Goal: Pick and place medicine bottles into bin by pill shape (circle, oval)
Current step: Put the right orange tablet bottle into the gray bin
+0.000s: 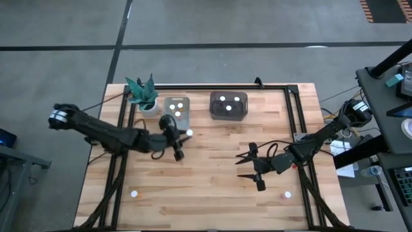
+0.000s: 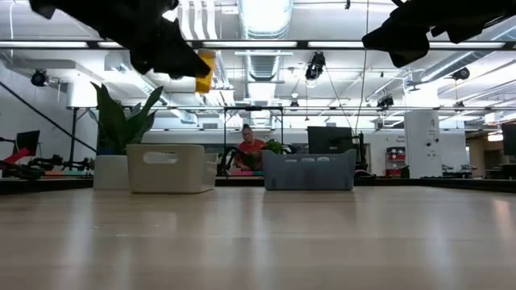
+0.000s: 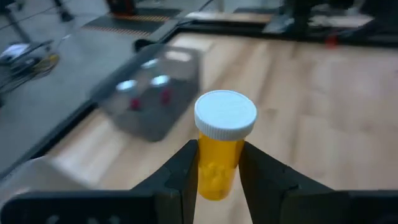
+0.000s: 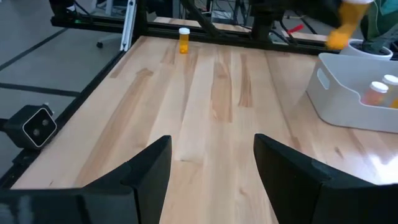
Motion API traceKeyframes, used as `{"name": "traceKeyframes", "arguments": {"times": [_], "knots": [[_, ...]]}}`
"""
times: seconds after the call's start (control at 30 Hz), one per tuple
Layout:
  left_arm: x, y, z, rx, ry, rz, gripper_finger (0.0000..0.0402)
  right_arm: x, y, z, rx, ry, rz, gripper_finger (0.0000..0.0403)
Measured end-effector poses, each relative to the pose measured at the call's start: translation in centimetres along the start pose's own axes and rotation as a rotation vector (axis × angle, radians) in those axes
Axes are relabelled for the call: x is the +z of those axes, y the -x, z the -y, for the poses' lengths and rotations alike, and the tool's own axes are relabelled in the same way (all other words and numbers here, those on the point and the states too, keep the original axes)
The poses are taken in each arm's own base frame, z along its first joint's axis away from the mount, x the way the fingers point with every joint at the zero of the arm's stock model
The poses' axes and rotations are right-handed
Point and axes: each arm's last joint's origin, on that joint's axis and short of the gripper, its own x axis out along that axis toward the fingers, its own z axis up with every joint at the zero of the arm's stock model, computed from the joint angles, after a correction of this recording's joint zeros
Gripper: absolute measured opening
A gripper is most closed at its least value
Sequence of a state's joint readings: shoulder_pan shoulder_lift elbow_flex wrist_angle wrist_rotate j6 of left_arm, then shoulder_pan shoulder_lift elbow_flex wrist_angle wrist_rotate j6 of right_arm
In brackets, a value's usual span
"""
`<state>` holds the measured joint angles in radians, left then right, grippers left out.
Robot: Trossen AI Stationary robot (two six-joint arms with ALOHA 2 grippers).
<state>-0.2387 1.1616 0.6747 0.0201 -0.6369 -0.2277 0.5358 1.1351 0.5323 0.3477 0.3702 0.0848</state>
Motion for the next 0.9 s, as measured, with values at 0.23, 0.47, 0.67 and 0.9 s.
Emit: {"name": "traceKeyframes", "arguments": {"times": [0.23, 0.47, 0.67, 0.9], "knots": [[0.6, 1.2, -5.0, 0.168, -0.081, -0.243, 0.0087, 0.0, 0.0, 0.1, -0.024, 0.022, -0.003, 0.0219], [-0.5, 0.4, -7.9, 0.135, -0.108, -0.568, 0.0087, -0.1, 0.0, 0.1, -0.024, 0.039, -0.008, 0.0219], [-0.2, -2.0, -8.2, 0.123, -0.215, -0.687, 0.0087, -0.1, 0.0, 0.2, -0.031, 0.048, -0.008, 0.0219], [0.2, -5.2, -8.0, 0.100, -0.345, -0.807, 0.0087, -0.1, 0.0, 0.2, -0.032, 0.045, -0.008, 0.0219]]}}
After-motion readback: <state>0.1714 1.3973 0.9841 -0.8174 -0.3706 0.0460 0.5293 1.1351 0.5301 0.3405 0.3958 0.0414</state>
